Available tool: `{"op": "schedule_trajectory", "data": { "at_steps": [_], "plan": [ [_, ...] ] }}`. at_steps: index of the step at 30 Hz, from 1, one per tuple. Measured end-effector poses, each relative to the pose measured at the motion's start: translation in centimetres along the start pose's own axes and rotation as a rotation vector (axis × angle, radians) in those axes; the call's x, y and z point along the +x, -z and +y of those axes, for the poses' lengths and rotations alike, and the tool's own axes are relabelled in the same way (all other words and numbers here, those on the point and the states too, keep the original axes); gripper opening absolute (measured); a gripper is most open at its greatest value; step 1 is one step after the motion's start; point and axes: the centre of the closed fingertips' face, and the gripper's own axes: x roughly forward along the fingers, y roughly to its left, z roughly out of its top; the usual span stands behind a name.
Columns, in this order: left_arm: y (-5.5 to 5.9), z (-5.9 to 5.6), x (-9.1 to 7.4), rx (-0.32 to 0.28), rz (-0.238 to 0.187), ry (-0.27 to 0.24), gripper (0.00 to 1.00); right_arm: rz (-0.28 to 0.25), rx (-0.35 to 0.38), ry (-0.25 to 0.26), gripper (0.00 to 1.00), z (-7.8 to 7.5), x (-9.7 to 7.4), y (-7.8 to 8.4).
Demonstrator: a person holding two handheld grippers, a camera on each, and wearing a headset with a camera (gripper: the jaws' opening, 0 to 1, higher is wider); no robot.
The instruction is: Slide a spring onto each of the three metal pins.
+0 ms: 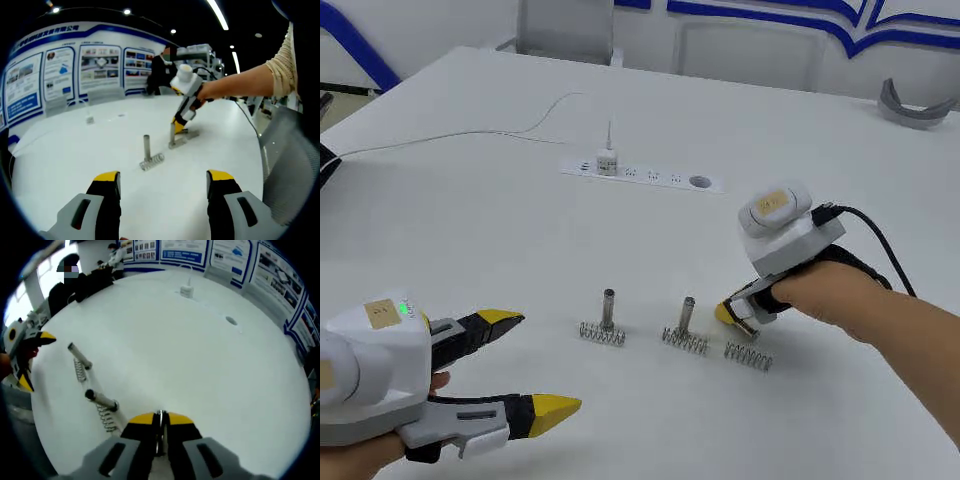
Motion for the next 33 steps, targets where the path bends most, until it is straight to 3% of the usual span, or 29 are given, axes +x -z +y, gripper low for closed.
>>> {"op": "schedule_trajectory", "data": {
  "at_steps": [11,17,27,33],
  "plan": [
    [0.05,-0.15,-0.01,0.002,0.005,0.002,0.71,0.091,-0.053,0.015,0.1,0.12,0.27,0.05],
    [0.01,-0.18,0.0,0.003,0.004,0.002,0.71,0.138,-0.129,0.022,0.1,0.32,0.31,0.11],
    [-0.07,0.0,-0.01,0.004,0.0,-0.003,0.7,0.143,-0.085,0.023,0.09,0.14,0.25,0.21],
    [-0.11,-0.12,-0.05,0.006,-0.001,-0.003,0.7,0.1,-0.082,0.04,0.08,0.09,0.09,0.27]
  ]
}}
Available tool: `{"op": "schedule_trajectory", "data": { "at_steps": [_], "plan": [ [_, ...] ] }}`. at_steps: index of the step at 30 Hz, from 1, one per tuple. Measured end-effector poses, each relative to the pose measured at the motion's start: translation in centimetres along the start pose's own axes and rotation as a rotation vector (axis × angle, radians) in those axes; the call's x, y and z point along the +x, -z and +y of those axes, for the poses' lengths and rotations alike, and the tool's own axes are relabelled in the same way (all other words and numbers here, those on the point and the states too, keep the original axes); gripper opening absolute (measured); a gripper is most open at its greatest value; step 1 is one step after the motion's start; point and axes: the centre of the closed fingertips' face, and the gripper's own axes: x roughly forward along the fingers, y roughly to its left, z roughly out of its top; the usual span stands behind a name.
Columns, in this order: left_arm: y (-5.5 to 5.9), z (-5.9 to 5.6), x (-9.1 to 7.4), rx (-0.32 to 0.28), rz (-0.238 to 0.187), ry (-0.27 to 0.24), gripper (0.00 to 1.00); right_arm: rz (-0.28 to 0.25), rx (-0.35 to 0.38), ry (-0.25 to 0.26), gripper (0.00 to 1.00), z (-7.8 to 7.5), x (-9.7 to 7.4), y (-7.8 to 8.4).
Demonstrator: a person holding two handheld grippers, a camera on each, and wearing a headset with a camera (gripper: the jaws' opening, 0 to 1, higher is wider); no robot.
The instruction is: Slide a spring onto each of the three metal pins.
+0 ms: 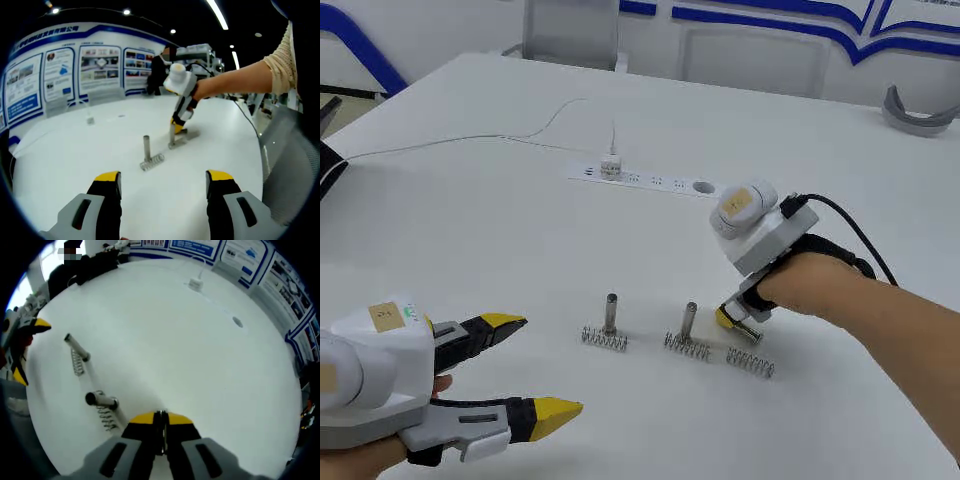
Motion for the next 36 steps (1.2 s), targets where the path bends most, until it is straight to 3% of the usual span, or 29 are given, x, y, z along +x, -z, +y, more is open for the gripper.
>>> {"op": "schedule_trajectory", "data": {
  "at_steps": [8,18,36],
  "plan": [
    [-0.2,0.3,-0.3,0.002,-0.006,-0.01,0.7,-0.069,0.015,-0.001,0.08,-0.1,-0.4,-0.1],
    [-0.6,0.1,-0.3,0.01,-0.008,-0.005,0.7,-0.139,0.039,-0.004,0.08,0.0,-2.6,-0.9],
    [-0.9,-0.2,-0.2,0.014,-0.015,0.0,0.7,-0.251,0.094,0.028,0.08,0.1,-5.2,0.1]
  ]
}}
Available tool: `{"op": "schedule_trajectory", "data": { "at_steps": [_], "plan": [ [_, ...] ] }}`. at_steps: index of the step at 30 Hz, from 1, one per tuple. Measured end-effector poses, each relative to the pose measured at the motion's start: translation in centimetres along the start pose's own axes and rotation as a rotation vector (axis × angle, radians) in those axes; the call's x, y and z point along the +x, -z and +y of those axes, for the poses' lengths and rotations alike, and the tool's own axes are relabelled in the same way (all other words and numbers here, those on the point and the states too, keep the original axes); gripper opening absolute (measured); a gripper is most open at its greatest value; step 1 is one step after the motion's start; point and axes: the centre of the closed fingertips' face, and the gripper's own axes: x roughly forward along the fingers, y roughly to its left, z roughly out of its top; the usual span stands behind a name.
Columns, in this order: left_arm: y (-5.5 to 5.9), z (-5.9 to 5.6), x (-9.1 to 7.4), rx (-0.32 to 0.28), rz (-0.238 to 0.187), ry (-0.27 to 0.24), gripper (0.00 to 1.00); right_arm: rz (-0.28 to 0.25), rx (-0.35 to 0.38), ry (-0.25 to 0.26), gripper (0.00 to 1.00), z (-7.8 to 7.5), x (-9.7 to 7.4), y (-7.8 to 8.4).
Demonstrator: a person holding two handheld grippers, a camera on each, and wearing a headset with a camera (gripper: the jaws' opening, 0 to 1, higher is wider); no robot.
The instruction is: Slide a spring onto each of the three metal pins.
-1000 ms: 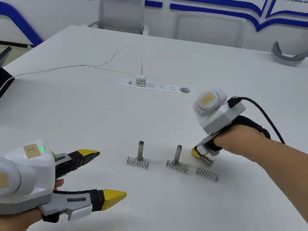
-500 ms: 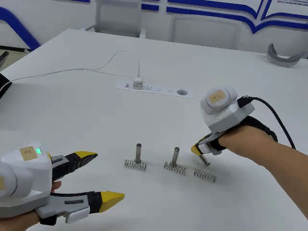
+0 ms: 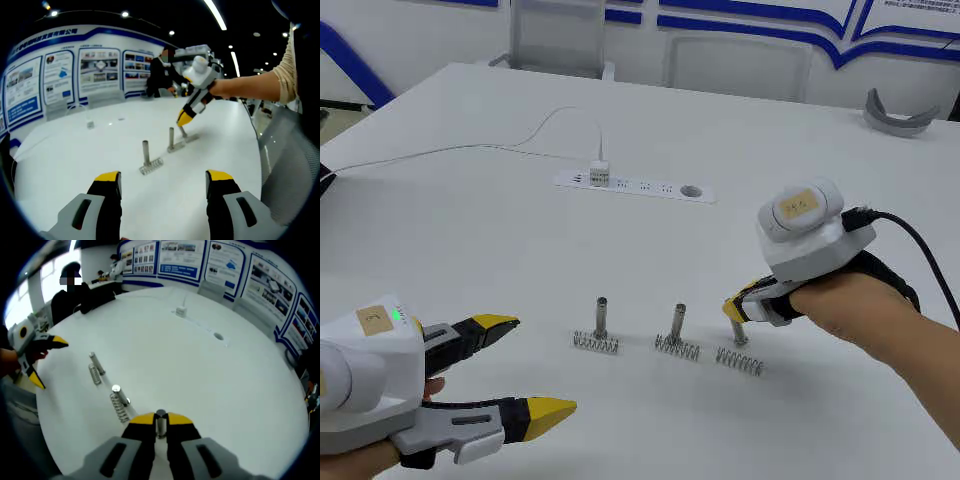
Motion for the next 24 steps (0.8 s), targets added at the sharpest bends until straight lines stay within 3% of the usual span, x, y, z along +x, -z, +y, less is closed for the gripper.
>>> {"op": "schedule_trajectory", "data": {
  "at_steps": [11,24],
  "plan": [
    [-0.1,0.0,0.0,0.001,-0.005,-0.002,0.7,-0.07,0.032,0.002,0.08,0.1,-0.9,0.6],
    [-0.1,0.0,0.0,-0.001,-0.008,-0.003,0.7,-0.089,0.053,-0.004,0.09,0.0,-1.2,1.1]
  ]
}}
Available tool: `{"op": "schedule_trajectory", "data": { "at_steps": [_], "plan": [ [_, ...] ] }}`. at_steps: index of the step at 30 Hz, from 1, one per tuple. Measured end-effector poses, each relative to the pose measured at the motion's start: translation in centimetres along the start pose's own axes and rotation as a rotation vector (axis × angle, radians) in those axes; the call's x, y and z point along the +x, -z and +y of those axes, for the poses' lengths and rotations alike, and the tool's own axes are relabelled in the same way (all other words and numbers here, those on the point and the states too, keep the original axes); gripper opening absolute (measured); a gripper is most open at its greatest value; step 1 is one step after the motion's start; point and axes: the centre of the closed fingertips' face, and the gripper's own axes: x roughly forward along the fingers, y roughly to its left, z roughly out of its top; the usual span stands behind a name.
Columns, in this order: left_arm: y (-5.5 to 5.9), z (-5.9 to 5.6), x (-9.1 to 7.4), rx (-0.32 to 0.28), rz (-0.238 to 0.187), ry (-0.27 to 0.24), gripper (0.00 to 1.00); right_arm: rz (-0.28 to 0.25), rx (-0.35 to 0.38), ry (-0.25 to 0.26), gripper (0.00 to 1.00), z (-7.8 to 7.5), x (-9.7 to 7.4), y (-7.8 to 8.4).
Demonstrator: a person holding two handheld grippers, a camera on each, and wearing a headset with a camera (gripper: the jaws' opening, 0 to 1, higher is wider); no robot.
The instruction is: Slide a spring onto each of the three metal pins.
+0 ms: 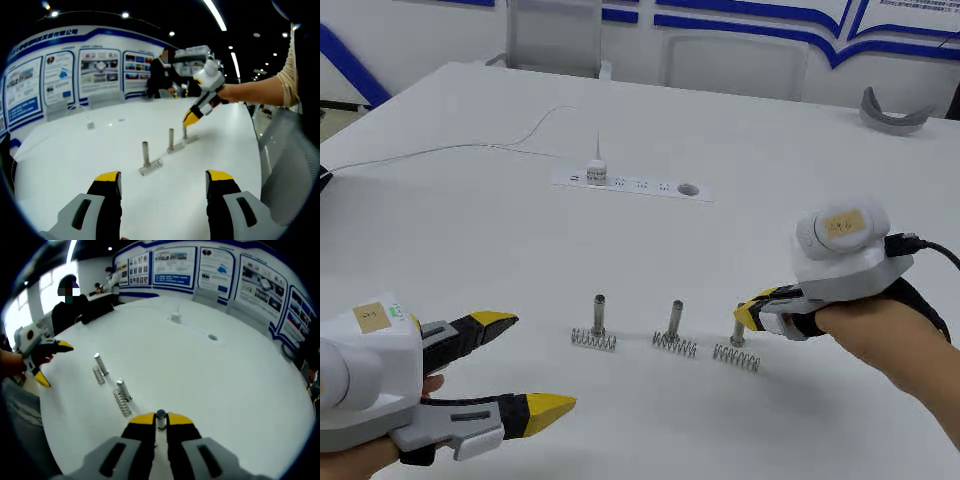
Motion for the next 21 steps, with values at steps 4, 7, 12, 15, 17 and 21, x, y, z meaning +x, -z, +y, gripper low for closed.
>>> {"op": "schedule_trajectory", "data": {
  "at_steps": [4,7,12,15,17,21],
  "plan": [
    [-0.03,-0.09,0.03,-0.001,-0.002,0.001,0.7,-0.005,-0.006,0.001,0.09,-0.02,-0.07,0.1],
    [-0.09,-0.17,0.04,-0.001,-0.005,0.002,0.7,-0.008,-0.003,0.001,0.09,-0.01,-0.18,0.18],
    [-0.06,-0.32,0.06,-0.001,-0.004,0.004,0.7,-0.009,-0.008,-0.002,0.09,0.12,-0.22,0.22],
    [-0.13,-0.4,0.06,0.0,-0.005,0.005,0.7,-0.011,-0.01,-0.004,0.1,0.18,-0.28,0.19],
    [-0.15,-0.4,0.08,0.001,-0.005,0.005,0.7,-0.013,-0.013,-0.001,0.1,0.12,-0.33,0.1],
    [-0.2,-0.49,0.16,0.001,-0.006,0.007,0.7,-0.012,-0.017,-0.003,0.11,0.19,-0.47,0.12]
  ]
}}
